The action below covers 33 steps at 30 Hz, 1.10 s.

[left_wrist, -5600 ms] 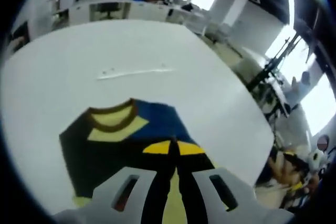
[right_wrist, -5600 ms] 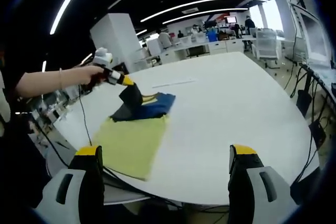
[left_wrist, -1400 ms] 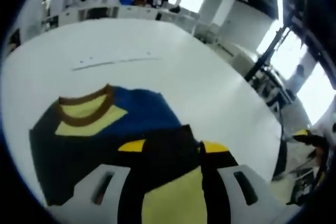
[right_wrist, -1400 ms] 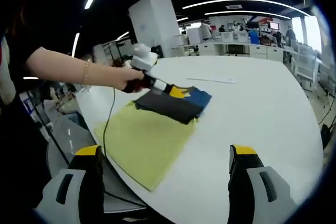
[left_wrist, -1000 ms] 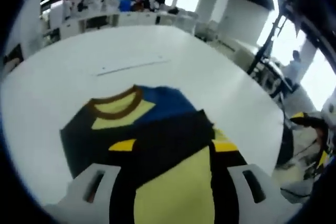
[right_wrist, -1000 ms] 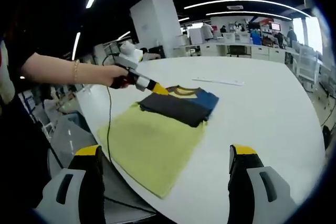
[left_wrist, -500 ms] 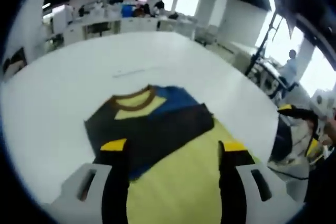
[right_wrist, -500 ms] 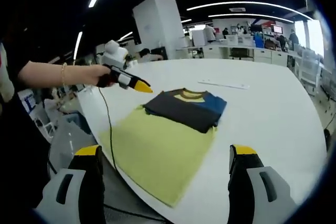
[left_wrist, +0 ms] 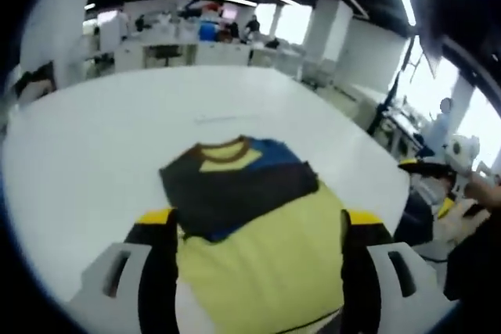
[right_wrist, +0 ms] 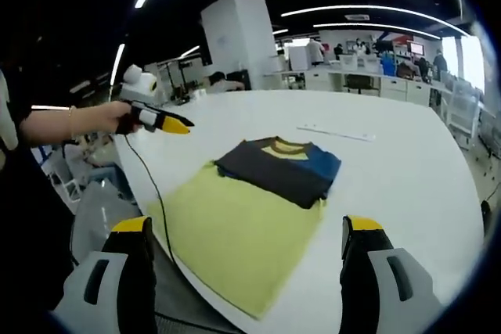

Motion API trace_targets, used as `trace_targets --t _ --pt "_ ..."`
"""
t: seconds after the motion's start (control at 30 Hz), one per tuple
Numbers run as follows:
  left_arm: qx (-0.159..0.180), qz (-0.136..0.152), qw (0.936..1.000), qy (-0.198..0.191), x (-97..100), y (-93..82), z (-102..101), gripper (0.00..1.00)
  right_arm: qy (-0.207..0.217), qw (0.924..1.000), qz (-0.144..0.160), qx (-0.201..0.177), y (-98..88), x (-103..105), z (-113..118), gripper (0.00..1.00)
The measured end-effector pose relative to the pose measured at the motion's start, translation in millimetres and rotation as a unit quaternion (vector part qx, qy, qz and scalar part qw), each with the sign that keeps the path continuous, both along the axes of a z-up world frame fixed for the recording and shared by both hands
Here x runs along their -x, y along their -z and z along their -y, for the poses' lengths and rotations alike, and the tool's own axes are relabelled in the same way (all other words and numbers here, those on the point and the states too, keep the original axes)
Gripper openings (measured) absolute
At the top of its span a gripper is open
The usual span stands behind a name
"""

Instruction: Fold the garment on the visible template until the final outline fits inside the template.

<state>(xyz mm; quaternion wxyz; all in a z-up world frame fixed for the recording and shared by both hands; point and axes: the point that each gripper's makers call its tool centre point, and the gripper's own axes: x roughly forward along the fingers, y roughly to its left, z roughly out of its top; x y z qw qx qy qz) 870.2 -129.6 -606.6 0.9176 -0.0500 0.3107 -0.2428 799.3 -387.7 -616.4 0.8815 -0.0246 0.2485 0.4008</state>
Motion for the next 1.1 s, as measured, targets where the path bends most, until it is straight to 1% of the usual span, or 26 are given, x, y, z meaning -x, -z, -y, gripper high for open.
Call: trace_targets --t 0.2,0.4,0.5,0.6,0.67,0.8,0.87,0.9,1.0,1.1 --pt "0.006 0.018 0.9997 -0.013 18.2 -19.5 -17 0.89 -0.006 1.0 0.001 0.001 -1.9 1 -9 1.0" --pt "0.016 0.041 0.9987 -0.025 37.3 -45.4 -27 0.92 -0.015 0.9999 0.0 -0.001 0.2 11 -16 1.0" --pt "0.012 0.048 0.9982 -0.035 47.0 -52.3 -35 0.94 -0.017 0.9999 -0.003 0.0 3.0 16 -17 1.0" --pt "0.01 0.05 0.9975 -0.048 57.7 -54.0 -45 0.96 -0.016 0.9999 -0.005 0.0 4.8 19 -17 1.0" --pt "0.018 0.048 0.9968 -0.06 65.0 -53.6 -52 0.96 -0.015 0.9999 -0.006 0.0 4.8 20 -16 1.0" --pt "0.016 0.041 0.9963 -0.074 80.9 -46.9 -65 0.99 -0.011 0.9999 -0.003 0.002 0.3 21 -13 1.0" --pt "0.017 0.023 0.9967 -0.075 91.5 -41.8 -71 0.99 -0.006 1.0 -0.001 0.003 -1.2 21 -10 1.0" --pt "0.018 0.023 0.9966 -0.077 94.8 -41.8 -74 0.99 -0.005 1.0 -0.001 0.003 -1.5 21 -8 1.0" --pt "0.017 0.021 0.9975 -0.065 109.1 -44.9 -77 1.0 -0.002 0.9999 0.001 0.012 -1.7 23 -2 1.0" --pt "0.008 0.016 0.9983 -0.055 118.9 -42.6 -80 1.0 0.003 0.9998 0.002 0.02 -1.1 24 6 1.0"
